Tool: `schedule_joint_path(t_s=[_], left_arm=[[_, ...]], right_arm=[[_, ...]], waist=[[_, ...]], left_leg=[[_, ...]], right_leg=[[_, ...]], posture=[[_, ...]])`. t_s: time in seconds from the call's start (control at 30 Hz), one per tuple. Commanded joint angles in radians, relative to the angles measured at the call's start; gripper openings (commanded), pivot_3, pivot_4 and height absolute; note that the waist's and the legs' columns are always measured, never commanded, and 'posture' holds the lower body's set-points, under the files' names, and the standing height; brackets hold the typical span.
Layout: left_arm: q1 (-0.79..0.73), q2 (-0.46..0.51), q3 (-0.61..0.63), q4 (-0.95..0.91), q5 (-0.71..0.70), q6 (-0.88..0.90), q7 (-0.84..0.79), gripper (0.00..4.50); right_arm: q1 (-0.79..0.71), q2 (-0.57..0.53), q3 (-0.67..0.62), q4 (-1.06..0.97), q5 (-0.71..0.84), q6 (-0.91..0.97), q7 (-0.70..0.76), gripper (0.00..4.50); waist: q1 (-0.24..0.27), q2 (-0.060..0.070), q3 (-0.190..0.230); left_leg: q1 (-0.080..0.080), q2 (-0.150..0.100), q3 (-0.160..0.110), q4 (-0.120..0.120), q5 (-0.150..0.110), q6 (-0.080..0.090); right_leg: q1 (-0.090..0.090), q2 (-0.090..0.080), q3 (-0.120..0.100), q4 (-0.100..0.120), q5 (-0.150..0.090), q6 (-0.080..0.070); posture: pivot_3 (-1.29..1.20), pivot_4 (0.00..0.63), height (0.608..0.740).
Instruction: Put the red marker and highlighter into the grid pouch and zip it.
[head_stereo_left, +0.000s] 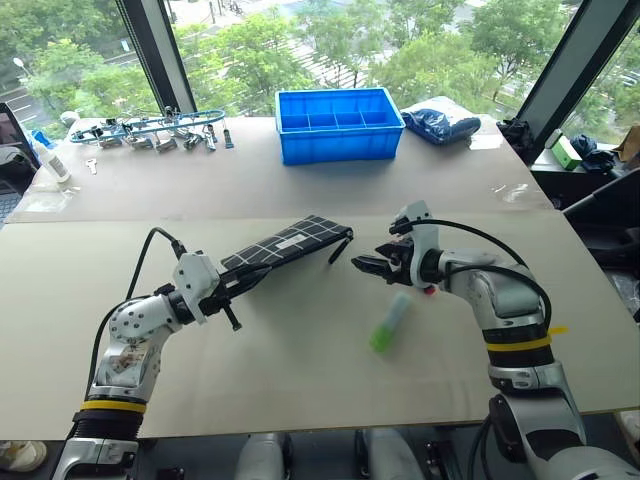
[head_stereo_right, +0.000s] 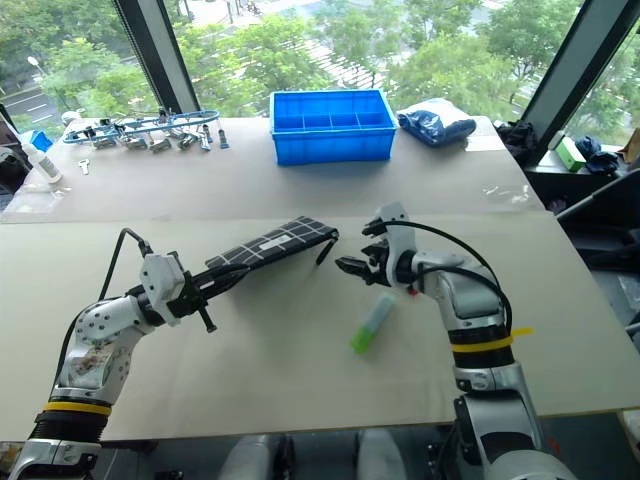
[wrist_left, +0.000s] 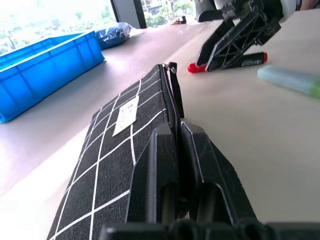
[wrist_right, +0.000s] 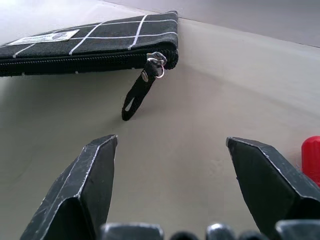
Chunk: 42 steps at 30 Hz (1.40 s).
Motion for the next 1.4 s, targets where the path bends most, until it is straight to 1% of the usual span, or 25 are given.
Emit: schedule_joint_path(t_s=[0.03,0.33,0.67,0.7,0.77,0.97,1.0,1.03,1.07,1.1,1.23,1.3,1.4], left_arm=[[-0.003,0.004,0.013,-0.044,-0.015,0.02,-0.002,0.0],[0.005,0.007,0.023,-0.039,-0.009,0.033,-0.01,0.0],[0.009,-0.003,0.021,-0.049,-0.013,0.041,-0.003,0.0],[0.007,-0.004,0.021,-0.048,-0.013,0.041,-0.002,0.0],[0.006,-0.006,0.019,-0.048,-0.013,0.041,0.0,0.0],[0.007,-0.01,0.016,-0.047,-0.007,0.037,0.002,0.0],[0.009,-0.01,0.016,-0.048,-0.008,0.038,0.003,0.0],[0.011,-0.011,0.017,-0.051,-0.008,0.038,0.004,0.0],[0.011,-0.011,0.017,-0.05,-0.008,0.038,0.004,0.0],[0.011,-0.012,0.017,-0.05,-0.008,0.037,0.005,0.0],[0.007,-0.015,0.018,-0.045,-0.007,0.036,0.007,0.0],[0.006,-0.015,0.017,-0.045,-0.006,0.036,0.007,0.0],[0.006,-0.017,0.017,-0.046,-0.007,0.036,0.007,0.0]], right_arm=[[-0.013,0.01,-0.006,0.0,0.016,-0.009,-0.019,3.86],[-0.032,0.013,-0.004,0.037,0.012,-0.04,-0.029,3.86],[-0.07,0.055,0.011,0.106,-0.006,-0.092,-0.065,3.86],[-0.079,0.059,0.009,0.123,-0.007,-0.103,-0.07,3.62],[-0.087,0.063,0.006,0.14,-0.008,-0.118,-0.075,3.29],[-0.089,0.061,0.014,0.131,0.002,-0.141,-0.059,1.21],[-0.086,0.059,0.016,0.123,0.006,-0.14,-0.053,0.74],[-0.084,0.056,0.018,0.115,0.008,-0.139,-0.048,0.66],[-0.082,0.053,0.02,0.108,0.01,-0.14,-0.041,0.18],[-0.08,0.052,0.021,0.104,0.011,-0.139,-0.037,0.04],[-0.089,0.057,0.03,0.112,0.008,-0.13,-0.031,0.04],[-0.091,0.05,0.054,0.103,0.005,-0.115,-0.015,0.04],[-0.074,0.043,0.097,0.034,0.034,-0.106,0.05,0.04]], waist=[[0.0,0.0,0.0],[0.0,0.0,0.0],[-0.001,0.0,0.0],[-0.001,0.0,0.0],[-0.001,0.0,0.0],[0.0,0.0,0.0],[-0.001,0.0,0.0],[-0.001,0.0,0.0],[-0.001,0.0,0.0],[-0.001,0.0,0.0],[-0.001,0.0,0.0],[-0.001,0.0,0.0],[-0.001,0.0,0.0]], left_leg=[[0.0,0.0,0.0,0.0,0.0,0.0],[0.0,0.0,0.0,0.0,0.0,0.0],[0.0,0.0,0.0,0.0,0.0,0.0],[0.0,0.0,0.0,0.0,0.0,0.0],[0.0,0.0,0.0,0.0,0.0,0.0],[0.0,0.0,0.0,0.0,0.0,-0.001],[0.0,0.0,0.0,0.0,0.0,-0.001],[0.0,0.0,0.0,0.0,0.0,-0.001],[0.0,0.0,0.0,0.0,0.0,-0.001],[0.0,0.0,0.0,0.0,0.0,-0.001],[0.0,0.0,0.0,0.0,0.0,0.0],[0.0,0.0,0.0,0.0,0.0,-0.001],[0.0,0.0,0.0,0.0,0.0,-0.001]], right_leg=[[0.0,0.0,0.0,0.0,0.0,0.0],[0.0,0.0,0.0,0.0,0.0,0.0],[0.0,0.0,0.0,0.0,0.0,0.0],[0.0,0.0,0.0,0.0,0.0,0.0],[0.0,0.0,0.0,0.0,0.0,0.0],[0.0,0.0,0.0,0.0,0.0,0.0],[0.0,0.0,0.0,0.0,0.0,0.0],[0.0,0.0,0.0,0.0,0.0,0.0],[0.0,0.0,0.0,0.0,0.0,0.0],[0.0,0.0,0.0,0.0,0.0,0.0],[0.0,0.0,0.0,0.0,0.0,0.0],[0.0,0.0,0.0,0.0,0.0,0.0],[0.0,0.0,0.0,0.0,0.0,0.0]], posture=[[0.0,0.15,0.74],[0.0,0.15,0.74],[0.0,0.15,0.74],[0.0,0.15,0.74],[0.0,0.15,0.74],[0.0,0.15,0.74],[0.0,0.15,0.74],[0.0,0.15,0.74],[0.0,0.15,0.74],[0.0,0.15,0.74],[0.0,0.15,0.74],[0.0,0.15,0.74],[0.0,0.15,0.74]])
